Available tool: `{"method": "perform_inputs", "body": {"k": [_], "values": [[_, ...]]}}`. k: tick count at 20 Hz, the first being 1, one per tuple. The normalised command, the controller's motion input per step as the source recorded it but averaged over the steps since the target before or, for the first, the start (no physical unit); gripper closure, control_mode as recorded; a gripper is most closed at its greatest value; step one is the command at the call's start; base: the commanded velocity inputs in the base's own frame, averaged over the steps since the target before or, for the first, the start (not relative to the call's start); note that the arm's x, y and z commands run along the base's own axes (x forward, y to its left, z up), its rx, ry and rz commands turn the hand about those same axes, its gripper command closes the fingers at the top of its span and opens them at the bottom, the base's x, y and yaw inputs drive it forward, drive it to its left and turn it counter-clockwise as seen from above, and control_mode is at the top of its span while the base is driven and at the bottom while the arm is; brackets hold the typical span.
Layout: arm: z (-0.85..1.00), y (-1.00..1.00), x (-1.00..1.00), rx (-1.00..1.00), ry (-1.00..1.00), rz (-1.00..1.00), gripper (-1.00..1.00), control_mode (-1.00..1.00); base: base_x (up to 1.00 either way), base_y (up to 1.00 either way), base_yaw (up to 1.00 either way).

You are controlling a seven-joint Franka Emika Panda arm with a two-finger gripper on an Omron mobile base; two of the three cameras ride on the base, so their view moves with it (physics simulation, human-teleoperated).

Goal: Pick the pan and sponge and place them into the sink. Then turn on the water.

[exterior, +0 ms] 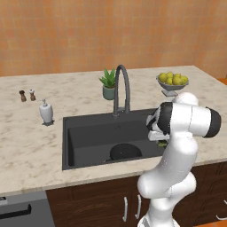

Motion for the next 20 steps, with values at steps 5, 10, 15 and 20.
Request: {"method": "perform_inputs", "body": {"k": [5, 10, 15, 20], "values": [[-0.66, 0.00, 0.50, 0.00, 0.00, 0.00, 1.00, -1.00, 0.00, 0.00, 0.00], [-0.43, 0.00, 0.31, 0.00, 0.00, 0.00, 1.00, -1.00, 0.00, 0.00, 0.00], [-0.16, 0.06, 0.34, 0.00, 0.00, 0.00, 1.00, -1.00, 0.00, 0.00, 0.00], [-0.03, 0.02, 0.05, 0.00, -0.03, 0.00, -1.00, -1.00, 0.00, 0.00, 0.00]]}}
